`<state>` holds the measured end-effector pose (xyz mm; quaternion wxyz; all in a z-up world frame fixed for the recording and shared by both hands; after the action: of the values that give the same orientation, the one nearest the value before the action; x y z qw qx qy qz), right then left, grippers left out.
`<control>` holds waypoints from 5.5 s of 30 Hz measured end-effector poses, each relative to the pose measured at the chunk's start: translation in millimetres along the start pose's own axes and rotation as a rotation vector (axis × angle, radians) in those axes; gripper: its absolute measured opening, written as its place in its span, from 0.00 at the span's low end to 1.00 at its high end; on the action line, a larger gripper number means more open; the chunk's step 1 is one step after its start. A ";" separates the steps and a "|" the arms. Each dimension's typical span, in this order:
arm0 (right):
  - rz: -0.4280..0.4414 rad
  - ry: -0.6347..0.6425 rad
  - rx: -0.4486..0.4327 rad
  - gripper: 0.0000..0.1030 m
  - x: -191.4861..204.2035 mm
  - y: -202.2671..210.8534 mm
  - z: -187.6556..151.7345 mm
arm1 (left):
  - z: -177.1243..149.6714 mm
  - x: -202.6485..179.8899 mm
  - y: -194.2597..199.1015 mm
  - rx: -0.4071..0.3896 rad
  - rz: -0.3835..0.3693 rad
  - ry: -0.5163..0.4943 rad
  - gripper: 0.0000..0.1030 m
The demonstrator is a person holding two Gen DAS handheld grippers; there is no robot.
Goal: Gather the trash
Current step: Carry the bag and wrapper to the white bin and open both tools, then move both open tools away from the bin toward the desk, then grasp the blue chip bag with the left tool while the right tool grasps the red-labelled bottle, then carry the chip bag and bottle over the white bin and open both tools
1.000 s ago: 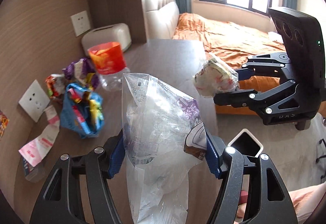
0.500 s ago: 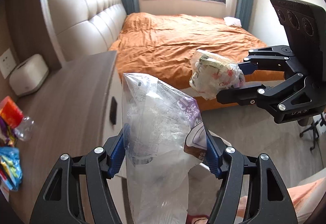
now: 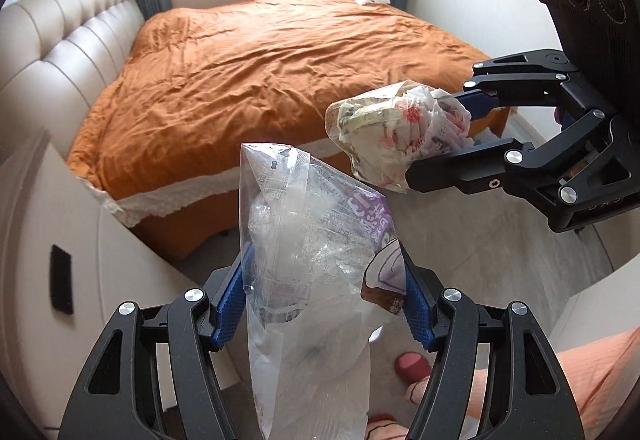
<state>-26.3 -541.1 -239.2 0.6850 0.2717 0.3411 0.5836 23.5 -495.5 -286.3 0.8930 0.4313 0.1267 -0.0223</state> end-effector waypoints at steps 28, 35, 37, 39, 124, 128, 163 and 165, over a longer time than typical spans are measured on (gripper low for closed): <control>0.048 0.208 0.250 0.96 -15.4 -255.1 -257.7 | -134.3 51.5 -319.4 0.293 -0.180 -0.261 0.95; 0.058 0.212 0.240 0.96 -11.5 -239.2 -237.0 | -124.5 52.5 -292.9 0.270 -0.189 -0.240 0.95; 0.061 0.205 0.233 0.96 -9.9 -229.9 -223.9 | -117.5 47.7 -277.0 0.260 -0.185 -0.233 0.95; 0.061 0.203 0.222 0.96 -8.0 -216.5 -209.2 | -108.1 42.9 -259.0 0.245 -0.184 -0.219 0.95; 0.432 0.482 -0.279 0.96 361.0 -108.4 300.9 | -211.1 267.4 354.4 -0.231 0.638 0.568 0.95; 0.448 0.509 -0.264 0.96 373.7 -124.5 310.6 | -216.1 278.0 349.7 -0.218 0.642 0.588 0.95; 0.351 0.408 -0.370 0.45 304.6 18.1 268.9 | -153.1 149.3 374.4 -0.246 0.562 0.266 0.82; 0.324 0.374 -0.355 0.45 290.2 28.2 252.9 | -146.8 135.2 367.5 -0.247 0.532 0.232 0.82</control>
<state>179.8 -243.9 -104.4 0.5453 0.0863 0.3061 0.7756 178.6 -141.9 -126.0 0.8927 0.3372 0.1123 0.2772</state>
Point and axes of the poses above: each gripper's, at about its wrist camera, not at the fingertips, and y roughly against the way its jaws point, x to its left, z to its top, the point moved 6 cm from there along -y, roughly the way its jaws point, and after that the axes turned 14 degrees about -z, right-handed, at the moved point
